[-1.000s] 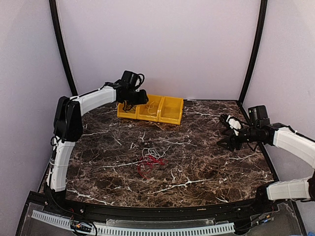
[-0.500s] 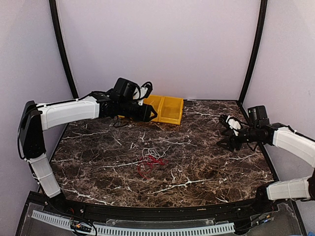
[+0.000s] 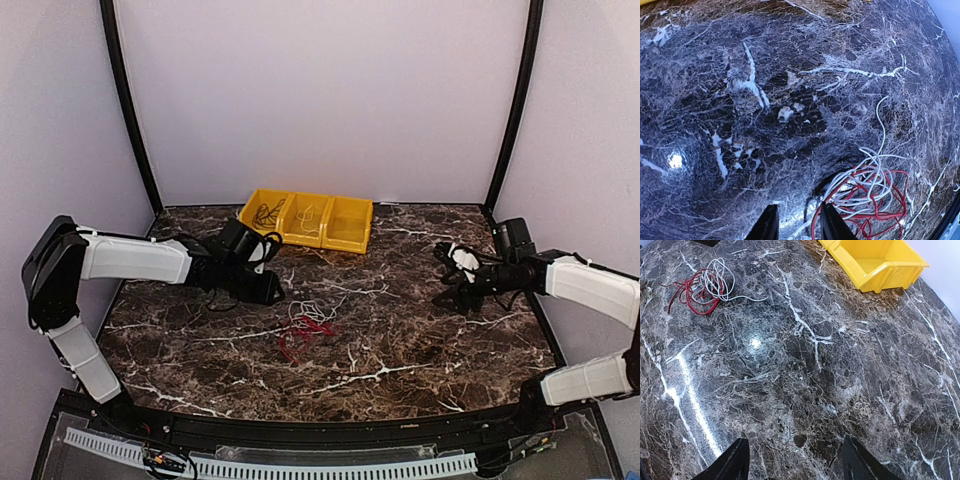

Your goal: Untangle the cables

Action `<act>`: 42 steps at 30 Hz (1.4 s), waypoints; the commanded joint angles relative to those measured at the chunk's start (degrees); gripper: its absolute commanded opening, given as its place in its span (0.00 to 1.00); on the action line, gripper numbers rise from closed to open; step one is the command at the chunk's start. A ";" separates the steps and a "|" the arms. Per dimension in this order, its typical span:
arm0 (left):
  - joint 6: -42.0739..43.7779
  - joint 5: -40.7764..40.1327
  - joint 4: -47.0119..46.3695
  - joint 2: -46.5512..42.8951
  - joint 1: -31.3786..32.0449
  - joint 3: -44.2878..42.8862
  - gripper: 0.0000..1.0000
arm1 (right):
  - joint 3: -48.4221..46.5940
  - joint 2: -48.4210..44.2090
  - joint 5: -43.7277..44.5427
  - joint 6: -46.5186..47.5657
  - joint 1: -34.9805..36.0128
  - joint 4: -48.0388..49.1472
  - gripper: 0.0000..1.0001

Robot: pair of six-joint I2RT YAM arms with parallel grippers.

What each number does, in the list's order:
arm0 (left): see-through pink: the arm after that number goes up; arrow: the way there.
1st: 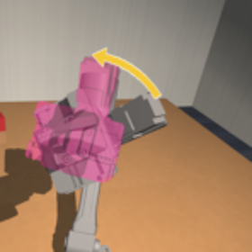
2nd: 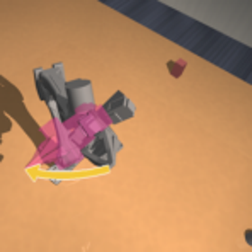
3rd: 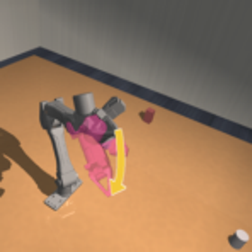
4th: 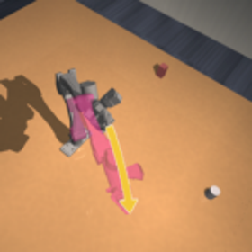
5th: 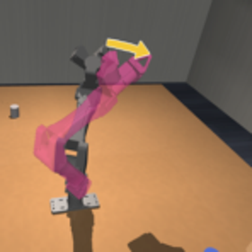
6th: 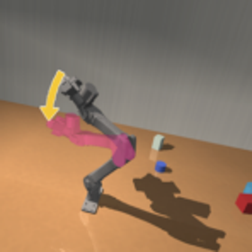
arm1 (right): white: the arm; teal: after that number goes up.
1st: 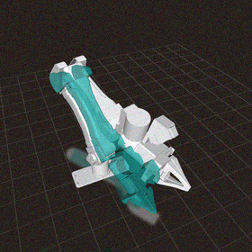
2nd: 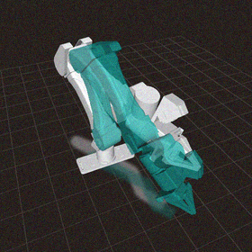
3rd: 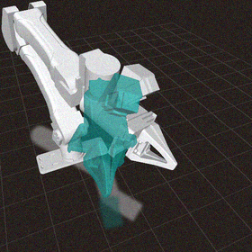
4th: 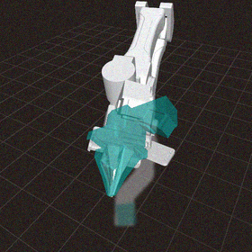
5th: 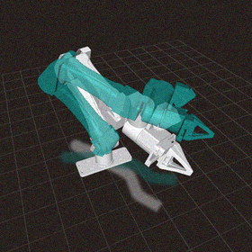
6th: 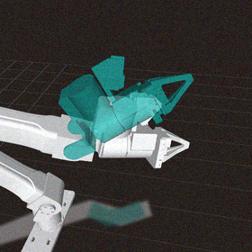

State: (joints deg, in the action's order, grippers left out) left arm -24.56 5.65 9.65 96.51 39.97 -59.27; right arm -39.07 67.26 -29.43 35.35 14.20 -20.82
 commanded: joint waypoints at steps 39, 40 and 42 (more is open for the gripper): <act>-2.73 9.44 -11.69 8.94 -0.06 0.18 0.22 | -0.04 1.37 2.25 0.52 1.10 1.16 0.65; -2.77 9.54 -11.70 9.08 -0.06 0.13 0.21 | -0.04 1.44 2.27 0.51 1.07 1.13 0.65; -2.78 9.82 -11.67 9.33 -0.06 0.08 0.20 | -0.04 1.47 2.27 0.57 1.10 1.13 0.65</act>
State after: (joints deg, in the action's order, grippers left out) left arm -27.64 14.20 -1.69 105.78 39.97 -58.54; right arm -39.07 68.18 -27.16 35.53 14.92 -20.82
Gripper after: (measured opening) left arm 0.211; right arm 0.651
